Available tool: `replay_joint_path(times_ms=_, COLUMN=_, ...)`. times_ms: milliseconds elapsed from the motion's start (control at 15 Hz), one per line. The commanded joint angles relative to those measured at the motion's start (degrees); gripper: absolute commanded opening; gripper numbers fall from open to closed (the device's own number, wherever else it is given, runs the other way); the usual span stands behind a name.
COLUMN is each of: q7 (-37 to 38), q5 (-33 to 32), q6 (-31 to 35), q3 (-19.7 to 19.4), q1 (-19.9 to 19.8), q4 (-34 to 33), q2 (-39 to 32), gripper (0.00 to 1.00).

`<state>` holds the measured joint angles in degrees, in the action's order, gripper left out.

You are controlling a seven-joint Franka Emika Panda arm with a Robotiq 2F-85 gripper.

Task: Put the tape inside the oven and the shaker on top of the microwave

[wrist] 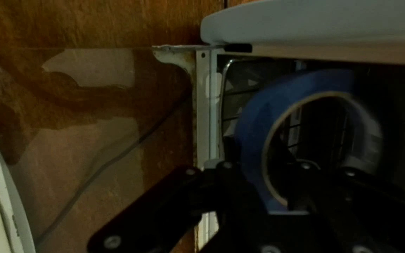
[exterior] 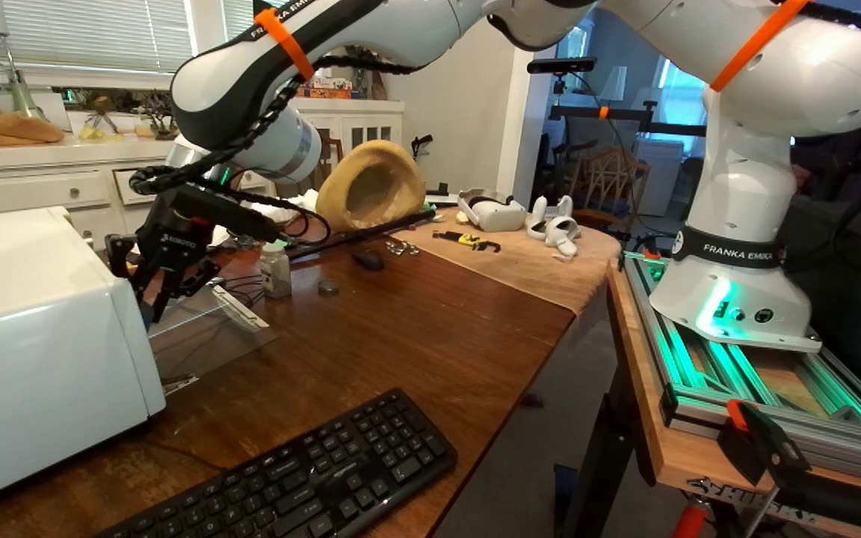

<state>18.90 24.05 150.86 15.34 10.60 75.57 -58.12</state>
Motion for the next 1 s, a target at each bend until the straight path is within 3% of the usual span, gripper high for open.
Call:
replay_joint_path(times_ms=0, q7=0.09, q5=1.09, q6=1.55, q3=0.54, q1=0.32, q4=0.24, q2=-0.36, gripper=0.62)
replay_joint_path(times_ms=333, q7=3.12, q5=0.4, q6=1.08, q3=-1.87, q1=1.07, q4=1.28, q2=1.14, gripper=0.98)
replay_joint_path(times_ms=667, q7=8.47, q5=-2.64, q6=0.72, q3=-8.37, q1=2.31, q4=0.78, q2=4.91, gripper=1.0)
replay_joint_path(times_ms=933, q7=19.05, q5=-12.53, q6=-4.82, q3=-21.02, q1=8.27, q4=-1.4, q2=6.75, gripper=1.0)
